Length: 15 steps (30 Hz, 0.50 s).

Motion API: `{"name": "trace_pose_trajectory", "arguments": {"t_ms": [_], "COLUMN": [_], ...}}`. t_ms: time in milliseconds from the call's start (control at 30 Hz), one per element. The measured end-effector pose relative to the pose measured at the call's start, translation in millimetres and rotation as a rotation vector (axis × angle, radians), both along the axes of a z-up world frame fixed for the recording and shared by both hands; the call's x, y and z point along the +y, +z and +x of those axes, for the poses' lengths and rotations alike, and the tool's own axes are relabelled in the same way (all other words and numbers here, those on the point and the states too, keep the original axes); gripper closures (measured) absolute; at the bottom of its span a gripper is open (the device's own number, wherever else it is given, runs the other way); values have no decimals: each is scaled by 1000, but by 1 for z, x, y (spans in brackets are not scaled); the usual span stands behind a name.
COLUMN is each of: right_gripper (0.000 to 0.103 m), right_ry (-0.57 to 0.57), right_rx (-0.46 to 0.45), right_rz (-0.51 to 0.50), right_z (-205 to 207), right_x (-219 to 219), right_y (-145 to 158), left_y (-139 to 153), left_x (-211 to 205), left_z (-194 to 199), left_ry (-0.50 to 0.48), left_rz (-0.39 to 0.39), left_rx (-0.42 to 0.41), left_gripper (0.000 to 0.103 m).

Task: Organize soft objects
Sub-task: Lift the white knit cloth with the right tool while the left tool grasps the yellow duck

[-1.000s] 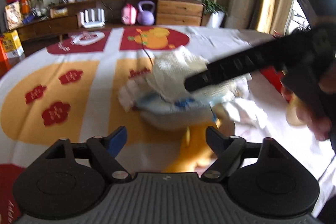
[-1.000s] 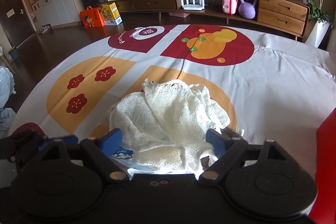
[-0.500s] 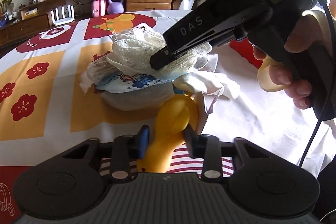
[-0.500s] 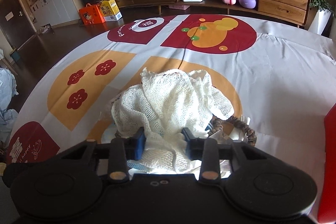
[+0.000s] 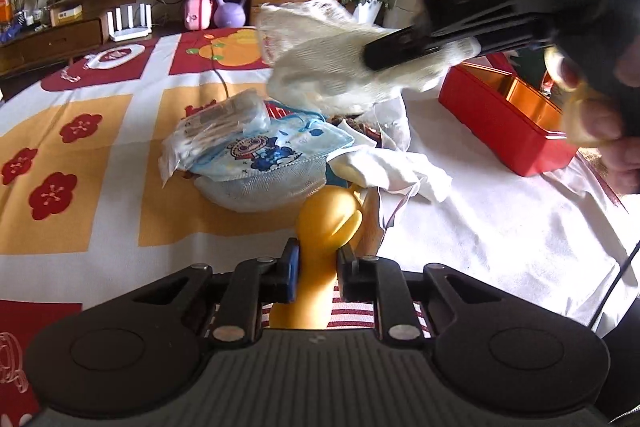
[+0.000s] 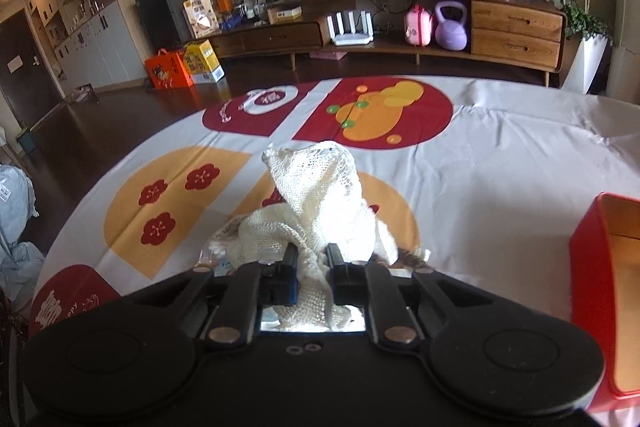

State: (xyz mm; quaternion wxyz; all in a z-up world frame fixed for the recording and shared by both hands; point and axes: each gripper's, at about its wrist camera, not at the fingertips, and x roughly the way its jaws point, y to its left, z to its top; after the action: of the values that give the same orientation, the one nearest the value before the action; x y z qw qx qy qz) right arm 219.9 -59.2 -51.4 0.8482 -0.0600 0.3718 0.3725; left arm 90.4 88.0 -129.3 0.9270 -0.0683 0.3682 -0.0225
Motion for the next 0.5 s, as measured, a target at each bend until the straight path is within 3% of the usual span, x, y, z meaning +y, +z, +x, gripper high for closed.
{"name": "trace_pose_trajectory", "arguments": {"t_ms": [500], "right_gripper": [91], "right_ry": [-106], "right_rx": [-62], "right_rz": [38], "right_z": [-21], "right_x": [-86], "right_y": [40], "left_y": [45], "left_x": [-14], "left_z": [-28], "left_ry": [26], "left_rz": [7], "left_rx": [-20], "left_gripper": [87]}}
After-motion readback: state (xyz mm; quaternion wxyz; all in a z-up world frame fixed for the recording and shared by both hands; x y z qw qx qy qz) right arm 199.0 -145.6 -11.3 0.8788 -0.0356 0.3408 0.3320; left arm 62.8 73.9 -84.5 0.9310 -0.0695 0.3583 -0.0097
